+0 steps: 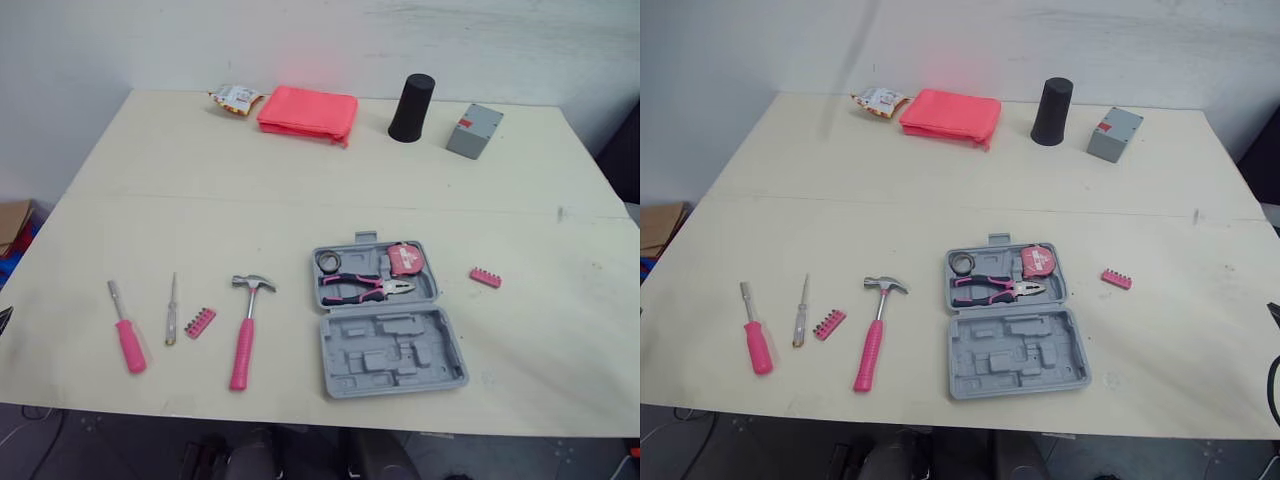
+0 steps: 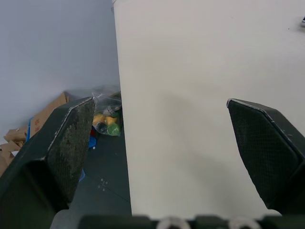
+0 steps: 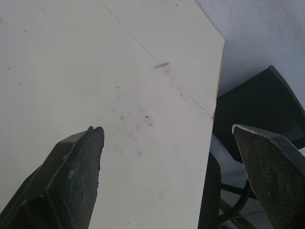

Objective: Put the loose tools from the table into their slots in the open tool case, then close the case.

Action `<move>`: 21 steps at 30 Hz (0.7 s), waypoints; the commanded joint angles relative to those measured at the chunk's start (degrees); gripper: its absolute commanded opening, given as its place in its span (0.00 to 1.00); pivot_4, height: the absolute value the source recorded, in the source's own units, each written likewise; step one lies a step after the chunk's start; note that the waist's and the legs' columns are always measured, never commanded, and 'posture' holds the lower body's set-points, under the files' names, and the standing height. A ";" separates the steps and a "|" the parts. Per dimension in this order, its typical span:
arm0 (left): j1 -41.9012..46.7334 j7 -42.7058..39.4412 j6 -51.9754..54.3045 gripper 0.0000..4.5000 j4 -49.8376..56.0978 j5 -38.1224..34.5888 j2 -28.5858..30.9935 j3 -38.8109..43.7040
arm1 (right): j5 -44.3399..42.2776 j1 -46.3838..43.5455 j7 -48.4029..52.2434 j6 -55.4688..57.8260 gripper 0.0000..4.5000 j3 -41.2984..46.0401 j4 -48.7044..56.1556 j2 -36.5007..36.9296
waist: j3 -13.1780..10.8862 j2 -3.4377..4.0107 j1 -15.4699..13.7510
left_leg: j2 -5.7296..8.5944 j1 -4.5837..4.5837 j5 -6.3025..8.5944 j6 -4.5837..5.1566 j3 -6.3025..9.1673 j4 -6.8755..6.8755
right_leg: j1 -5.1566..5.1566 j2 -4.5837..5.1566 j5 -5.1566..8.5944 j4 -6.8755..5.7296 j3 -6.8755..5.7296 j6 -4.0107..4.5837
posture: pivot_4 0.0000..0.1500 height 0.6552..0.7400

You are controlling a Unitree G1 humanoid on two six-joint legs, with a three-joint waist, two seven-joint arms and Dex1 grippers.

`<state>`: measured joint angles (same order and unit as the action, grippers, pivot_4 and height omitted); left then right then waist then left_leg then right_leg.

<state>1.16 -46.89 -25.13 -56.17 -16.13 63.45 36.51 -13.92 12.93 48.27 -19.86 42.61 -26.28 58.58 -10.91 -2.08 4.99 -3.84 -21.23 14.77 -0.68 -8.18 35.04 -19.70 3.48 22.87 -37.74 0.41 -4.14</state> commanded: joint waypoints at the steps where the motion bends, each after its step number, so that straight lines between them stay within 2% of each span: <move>1: 0.34 -3.39 4.04 0.99 8.62 -3.55 -0.84 -0.70 | -2.17 0.72 1.70 2.57 1.00 0.27 5.91 0.65 | 0.00 0.00 -0.09 | 0.00 0.00 0.00 0.00 0.00 0.00 | 0.00 0.00 0.00 0.00 0.00 0.00 | 1.00 1.00; 3: 1.03 -7.39 9.29 0.99 19.62 -6.27 -1.99 -3.37 | -6.29 0.66 4.66 8.19 1.00 -2.92 14.04 -0.37 | 0.00 0.01 -0.28 | 0.00 0.01 0.03 -0.06 0.02 0.00 | 0.03 0.01 0.00 -0.02 -0.01 0.00 | 1.00 1.00; 6: 0.04 -8.26 16.83 0.99 33.50 -8.99 -3.89 -5.51 | -9.53 0.21 6.77 15.50 1.00 -6.24 21.44 -0.51 | 0.00 0.00 -0.43 | -0.03 -0.02 -0.01 -0.18 0.06 0.03 | 0.09 0.03 -0.05 -0.11 -0.10 -0.05 | 1.00 1.00; 8: -1.77 -8.90 27.21 0.99 43.65 -13.23 -4.62 -7.51 | -10.53 -1.27 8.62 18.27 1.00 -9.41 24.78 0.03 | 0.00 0.00 -0.48 | -0.03 -0.06 -0.13 0.04 0.06 0.03 | 0.09 0.02 -0.04 -0.06 -0.09 -0.05 | 1.00 1.00; 12: -2.18 -7.28 34.65 0.99 58.40 -12.90 -6.53 -14.01 | -10.67 -5.63 13.01 21.81 1.00 -16.70 28.95 1.21 | -0.05 0.09 -0.27 | 0.00 -0.13 -0.12 0.06 -0.03 0.05 | 0.06 0.00 0.00 0.05 0.00 -0.14 | 1.00 1.00; 13: -1.56 -6.61 36.19 1.00 60.64 -12.93 -7.14 -15.11 | -10.89 -6.51 13.67 22.72 0.95 -18.05 30.04 1.06 | -0.05 0.09 -0.25 | 0.00 -0.16 -0.13 0.03 -0.05 0.06 | 0.03 -0.03 0.01 0.07 0.03 -0.17 | 1.00 1.00; 15: -0.60 -5.25 39.23 0.87 65.16 -13.88 -8.66 -16.57 | -10.55 -7.94 14.88 23.55 0.82 -20.47 31.72 0.68 | -0.05 0.08 -0.27 | -0.02 -0.18 -0.14 -0.04 -0.05 0.11 | 0.00 -0.09 0.03 0.06 0.03 -0.19 | 1.00 1.00; 16: 0.13 -3.94 41.09 0.82 69.03 -13.71 -9.79 -19.15 | -9.94 -8.44 15.45 23.76 0.72 -22.37 32.61 0.28 | -0.05 0.08 -0.35 | -0.04 -0.19 -0.14 -0.05 -0.05 0.10 | -0.01 -0.11 0.03 0.07 0.04 -0.19 | 1.00 1.00; 18: 1.18 -0.97 44.66 0.62 75.18 -13.22 -12.16 -23.23 | -8.52 -9.03 15.92 23.62 0.50 -24.99 33.27 -0.42 | -0.06 0.08 -0.60 | -0.03 -0.20 -0.14 -0.06 -0.02 0.16 | 0.02 -0.11 0.04 0.07 0.03 -0.22 | 1.00 1.00; 19: 1.57 0.13 46.07 0.57 77.40 -12.89 -13.23 -25.17 | -7.86 -9.33 15.86 23.33 0.43 -25.85 33.03 -0.77 | -0.05 0.08 -0.81 | -0.02 -0.20 -0.14 -0.06 -0.02 0.16 | 0.02 -0.10 0.04 0.07 0.04 -0.22 | 1.00 1.00; 20: 1.70 0.98 47.57 0.42 79.82 -12.67 -14.38 -27.41 | -7.09 -9.71 15.61 22.85 0.26 -26.67 32.39 -1.17 | -0.06 0.08 -0.98 | 0.00 -0.19 -0.14 -0.06 -0.02 0.21 | 0.08 -0.09 0.03 0.10 0.06 -0.28 | 1.00 1.00; 21: 2.31 2.40 48.92 0.35 82.13 -11.01 -16.03 -31.33 | -5.20 -10.18 15.06 21.21 0.20 -27.86 30.90 -1.57 | -0.05 0.08 -1.30 | 0.03 -0.19 -0.13 -0.05 -0.02 0.25 | 0.10 -0.07 0.03 0.12 0.07 -0.31 | 1.00 1.00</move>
<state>2.87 -46.53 21.77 21.51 -28.28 48.49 9.02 -20.84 3.24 63.73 3.20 15.14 5.15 57.34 -10.96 -2.00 3.68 -3.80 -21.42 14.64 -0.73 -8.21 35.31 -19.57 3.41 22.87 -37.58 0.50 -4.50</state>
